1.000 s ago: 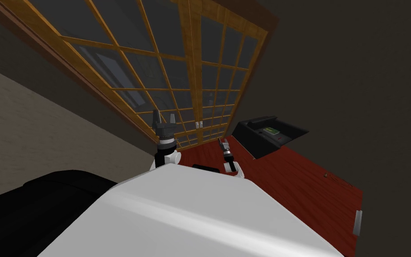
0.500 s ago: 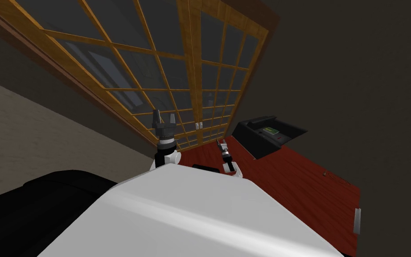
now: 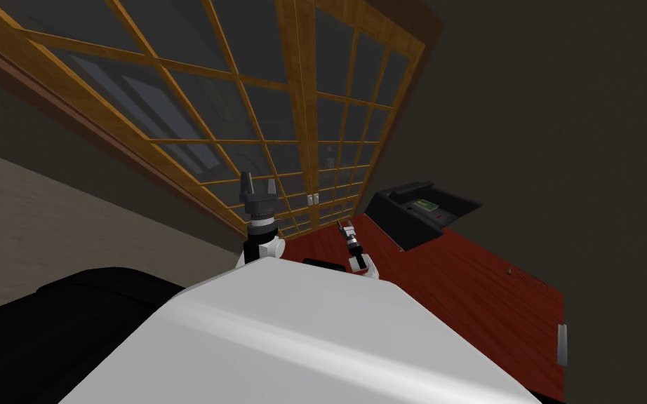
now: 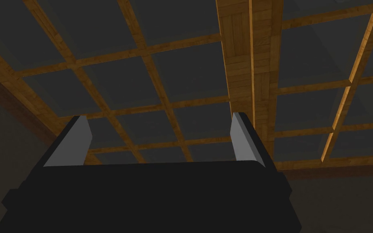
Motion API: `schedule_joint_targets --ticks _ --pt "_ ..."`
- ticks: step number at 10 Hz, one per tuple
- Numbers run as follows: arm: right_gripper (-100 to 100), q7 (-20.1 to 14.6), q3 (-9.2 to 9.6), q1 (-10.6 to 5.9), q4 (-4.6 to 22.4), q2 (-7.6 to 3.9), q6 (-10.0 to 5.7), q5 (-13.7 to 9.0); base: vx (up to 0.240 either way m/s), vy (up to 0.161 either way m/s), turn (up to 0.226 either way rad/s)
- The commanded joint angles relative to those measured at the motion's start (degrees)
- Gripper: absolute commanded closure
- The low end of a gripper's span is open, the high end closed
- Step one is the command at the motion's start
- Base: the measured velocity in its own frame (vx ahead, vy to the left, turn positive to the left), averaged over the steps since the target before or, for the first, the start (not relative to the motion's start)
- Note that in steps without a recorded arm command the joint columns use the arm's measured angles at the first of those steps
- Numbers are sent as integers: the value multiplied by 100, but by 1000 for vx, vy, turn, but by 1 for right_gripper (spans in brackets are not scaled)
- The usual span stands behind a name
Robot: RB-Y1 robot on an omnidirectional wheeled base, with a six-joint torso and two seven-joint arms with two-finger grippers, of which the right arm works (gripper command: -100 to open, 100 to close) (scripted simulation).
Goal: Pull the door open
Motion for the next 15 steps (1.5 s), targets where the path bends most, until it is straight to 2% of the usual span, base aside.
schedule_joint_targets --ticks 1,3,4,8,13,15 --pt "-100 171 31 -88 237 24 -63 86 81 57 -57" --pt "-100 295 49 -163 431 51 -117 145 75 65 -37" --pt "-100 414 65 -234 617 81 -169 202 75 71 -45" --pt "-100 651 98 -376 988 141 -273 314 65 44 -34" --pt "-100 1108 161 -651 1703 292 -473 532 100 71 -49" --pt "-100 1352 195 -797 2084 394 -579 648 167 94 -61"
